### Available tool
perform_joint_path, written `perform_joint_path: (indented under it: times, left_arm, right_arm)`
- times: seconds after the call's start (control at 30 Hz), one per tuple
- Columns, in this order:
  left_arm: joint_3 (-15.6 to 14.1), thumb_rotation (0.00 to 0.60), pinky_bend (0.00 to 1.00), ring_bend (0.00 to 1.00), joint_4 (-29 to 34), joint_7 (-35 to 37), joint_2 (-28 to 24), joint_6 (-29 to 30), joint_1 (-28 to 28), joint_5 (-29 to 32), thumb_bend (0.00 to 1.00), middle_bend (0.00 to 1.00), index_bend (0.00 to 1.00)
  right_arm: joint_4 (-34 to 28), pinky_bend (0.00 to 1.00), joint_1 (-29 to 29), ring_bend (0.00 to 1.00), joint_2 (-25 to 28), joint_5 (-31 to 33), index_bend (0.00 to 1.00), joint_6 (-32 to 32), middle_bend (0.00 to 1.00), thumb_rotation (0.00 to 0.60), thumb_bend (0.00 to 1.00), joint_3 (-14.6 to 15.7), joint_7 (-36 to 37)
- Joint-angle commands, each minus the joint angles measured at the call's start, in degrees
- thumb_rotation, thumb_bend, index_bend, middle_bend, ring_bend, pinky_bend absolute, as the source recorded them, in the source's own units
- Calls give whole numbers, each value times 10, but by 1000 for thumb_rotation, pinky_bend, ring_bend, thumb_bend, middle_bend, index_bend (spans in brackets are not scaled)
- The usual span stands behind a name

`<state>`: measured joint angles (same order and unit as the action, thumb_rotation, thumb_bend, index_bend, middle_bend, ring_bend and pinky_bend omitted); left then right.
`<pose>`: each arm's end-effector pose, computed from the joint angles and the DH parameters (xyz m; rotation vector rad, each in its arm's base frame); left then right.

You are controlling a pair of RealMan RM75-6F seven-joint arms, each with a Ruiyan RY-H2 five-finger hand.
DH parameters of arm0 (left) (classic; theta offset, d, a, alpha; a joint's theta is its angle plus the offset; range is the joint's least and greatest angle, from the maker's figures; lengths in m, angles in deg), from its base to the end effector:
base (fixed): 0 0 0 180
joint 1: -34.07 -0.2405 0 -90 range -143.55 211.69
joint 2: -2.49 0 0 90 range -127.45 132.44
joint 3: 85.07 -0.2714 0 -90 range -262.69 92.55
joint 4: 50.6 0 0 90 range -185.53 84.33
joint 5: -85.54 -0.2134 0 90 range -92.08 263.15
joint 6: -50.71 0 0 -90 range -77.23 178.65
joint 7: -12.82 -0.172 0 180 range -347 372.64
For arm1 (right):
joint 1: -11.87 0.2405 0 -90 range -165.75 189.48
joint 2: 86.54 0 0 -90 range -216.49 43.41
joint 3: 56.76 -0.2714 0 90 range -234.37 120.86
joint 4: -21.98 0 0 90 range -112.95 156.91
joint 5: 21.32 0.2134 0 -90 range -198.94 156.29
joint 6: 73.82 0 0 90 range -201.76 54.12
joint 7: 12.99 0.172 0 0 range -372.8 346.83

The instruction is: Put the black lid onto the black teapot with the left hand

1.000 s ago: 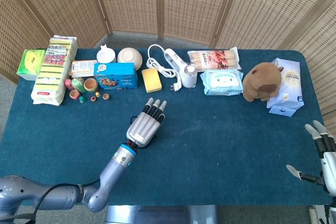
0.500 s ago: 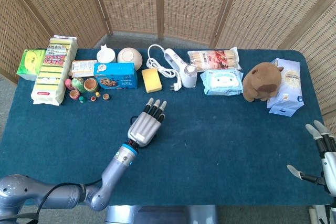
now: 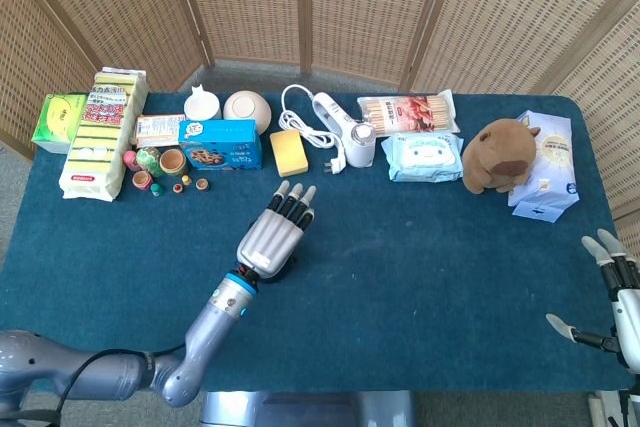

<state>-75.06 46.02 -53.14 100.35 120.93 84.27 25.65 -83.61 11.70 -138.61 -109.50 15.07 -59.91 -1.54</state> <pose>-0.0382 0.3371 -0.0516 -1.9380 -0.2817 -0.8075 -0.2960 -0.1823 0.2166 1.2590 -1.0473 1.0795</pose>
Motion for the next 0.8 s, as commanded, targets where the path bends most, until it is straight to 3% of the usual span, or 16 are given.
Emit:
perform_joint_path:
  times: [0.03,0.2,0.37,0.57,0.7,0.8]
  left_arm:
    - [-5,600,72,0,58,-2,-52,30,-19,-17,173,0,1]
    - [-17,600,72,0,128,23,-136,67,-56,-37,153,0,0]
    - [-44,600,72,0,165,114,-234,104,-115,-82,149,0,0]
    - [-93,600,72,0,154,328,-342,175,-216,-178,127,0,0]
    - [-121,600,72,0,106,485,-364,228,-284,-217,99,0,0]
    - [-136,600,72,0,75,559,-370,259,-330,-221,83,0,0]
  right_arm:
    - [0,0,0,0,-1,-1,85,1,0,540,27,1,-2]
    - [-2,0,-1,0,-3,-2,85,1,0,542,27,1,-8]
    - [-3,0,-2,0,-4,0,85,5,0,544,28,0,-13]
    - [-1,0,-3,0,-8,5,86,13,0,542,28,-6,-19]
    - [3,0,-4,0,-20,12,88,22,0,543,27,-13,-43]
    - [5,0,-6,0,-32,16,91,33,0,544,27,-18,-68]
